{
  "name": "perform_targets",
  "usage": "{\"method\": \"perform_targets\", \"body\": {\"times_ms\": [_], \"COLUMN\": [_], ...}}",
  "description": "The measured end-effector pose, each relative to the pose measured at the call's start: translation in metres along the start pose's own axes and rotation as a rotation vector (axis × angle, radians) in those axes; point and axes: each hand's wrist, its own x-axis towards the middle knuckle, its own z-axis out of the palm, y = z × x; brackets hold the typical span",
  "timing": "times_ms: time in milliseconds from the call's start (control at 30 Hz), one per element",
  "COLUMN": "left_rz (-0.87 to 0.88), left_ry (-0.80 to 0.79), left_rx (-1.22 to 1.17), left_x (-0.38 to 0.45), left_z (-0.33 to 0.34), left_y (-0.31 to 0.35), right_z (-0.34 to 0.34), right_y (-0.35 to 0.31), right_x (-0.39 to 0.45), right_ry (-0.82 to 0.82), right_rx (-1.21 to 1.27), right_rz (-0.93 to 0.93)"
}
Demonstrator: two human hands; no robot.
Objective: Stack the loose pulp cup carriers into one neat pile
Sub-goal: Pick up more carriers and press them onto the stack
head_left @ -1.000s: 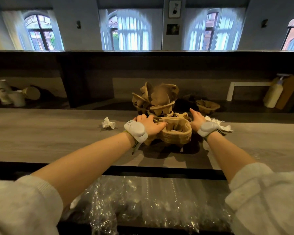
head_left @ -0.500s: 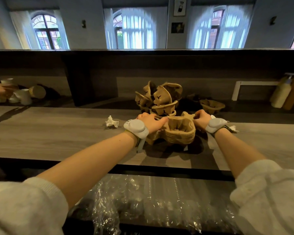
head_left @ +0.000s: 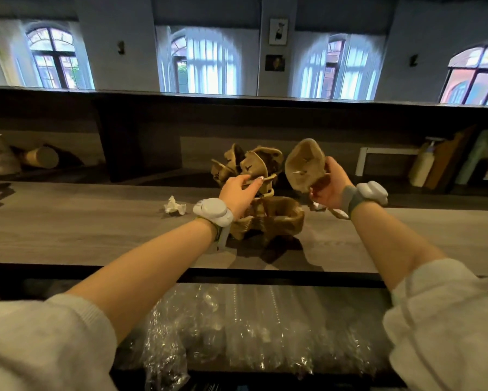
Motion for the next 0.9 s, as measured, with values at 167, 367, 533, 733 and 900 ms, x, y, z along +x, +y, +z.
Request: {"method": "perform_targets", "body": {"times_ms": [167, 367, 533, 733, 900], "left_rz": [0.046, 0.013, -0.060, -0.120, -0.172], "left_ry": [-0.005, 0.033, 0.064, -0.024, -0.075], "left_rx": [-0.096, -0.069, 0.021, 0.323, 0.525], "left_x": [0.006, 0.006, 0.007, 0.018, 0.015], "left_z": [-0.001, -0.002, -0.021, -0.048, -0.060], "left_y": [0.027, 0.022, 0.009, -0.002, -0.016], "right_z": [0.026, 0.058, 0.063, 0.068, 0.067], "right_y": [-0.003, 0.009, 0.020, 0.036, 0.042], "right_x": [-0.019, -0.036, -0.023, -0.016, -0.008], "right_ry": [-0.266, -0.267, -0.176, -0.041, 0.106], "right_rx": [-0.105, -0.292, -0.277, -0.605, -0.728], "right_rz": [0.145, 0.227, 0.219, 0.039, -0.202]}}
